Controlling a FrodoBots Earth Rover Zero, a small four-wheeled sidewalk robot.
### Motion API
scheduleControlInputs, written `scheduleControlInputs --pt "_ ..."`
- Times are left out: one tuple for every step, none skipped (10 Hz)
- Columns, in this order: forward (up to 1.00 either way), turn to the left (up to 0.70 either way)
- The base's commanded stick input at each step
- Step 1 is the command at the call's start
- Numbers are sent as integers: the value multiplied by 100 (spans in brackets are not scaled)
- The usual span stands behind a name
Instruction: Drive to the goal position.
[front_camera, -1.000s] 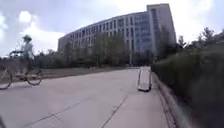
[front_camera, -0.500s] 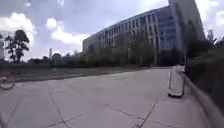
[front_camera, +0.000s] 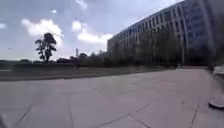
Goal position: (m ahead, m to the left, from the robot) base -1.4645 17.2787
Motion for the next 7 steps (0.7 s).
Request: scheduleControlInputs --pt "70 35" --pt "70 35" --pt "70 35" --pt "70 35" --pt "70 35" --pt "70 35" --pt "70 35"
